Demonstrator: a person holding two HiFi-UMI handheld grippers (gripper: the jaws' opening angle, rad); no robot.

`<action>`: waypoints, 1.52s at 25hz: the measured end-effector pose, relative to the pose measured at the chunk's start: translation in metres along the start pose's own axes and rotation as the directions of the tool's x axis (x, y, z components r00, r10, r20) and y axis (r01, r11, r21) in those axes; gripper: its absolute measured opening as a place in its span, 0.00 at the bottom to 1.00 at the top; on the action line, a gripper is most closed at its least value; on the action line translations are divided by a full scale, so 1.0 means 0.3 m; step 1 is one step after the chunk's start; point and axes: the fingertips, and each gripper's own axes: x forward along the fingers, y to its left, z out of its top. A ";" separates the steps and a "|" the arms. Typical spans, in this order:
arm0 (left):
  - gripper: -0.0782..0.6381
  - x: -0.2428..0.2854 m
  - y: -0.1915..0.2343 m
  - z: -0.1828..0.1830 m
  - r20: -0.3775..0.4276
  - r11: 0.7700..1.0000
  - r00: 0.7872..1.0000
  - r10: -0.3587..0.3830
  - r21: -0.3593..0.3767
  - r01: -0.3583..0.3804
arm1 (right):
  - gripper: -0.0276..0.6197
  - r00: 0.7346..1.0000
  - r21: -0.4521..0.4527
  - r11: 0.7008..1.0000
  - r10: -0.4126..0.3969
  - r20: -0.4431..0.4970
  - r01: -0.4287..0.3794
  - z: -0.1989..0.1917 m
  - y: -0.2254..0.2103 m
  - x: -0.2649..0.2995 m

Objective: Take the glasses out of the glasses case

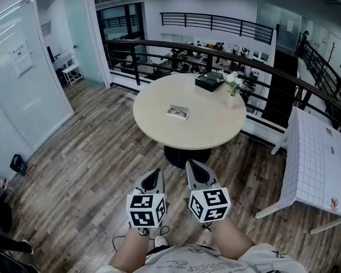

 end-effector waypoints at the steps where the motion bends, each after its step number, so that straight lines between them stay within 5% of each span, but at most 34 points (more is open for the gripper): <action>1: 0.13 -0.002 0.009 -0.002 0.000 1.000 1.000 0.001 0.000 -0.001 | 0.06 1.000 0.000 1.000 0.001 0.000 -0.001 -0.004 0.006 0.004; 30: 0.13 0.047 0.410 0.006 -0.033 0.996 0.996 -0.078 0.031 0.079 | 0.06 0.999 0.043 0.998 -0.049 0.020 0.048 -0.074 0.266 0.310; 38: 0.13 0.117 0.477 -0.004 -0.049 0.995 0.995 -0.087 0.033 0.089 | 0.06 0.996 0.067 0.994 -0.084 0.003 0.083 -0.104 0.228 0.400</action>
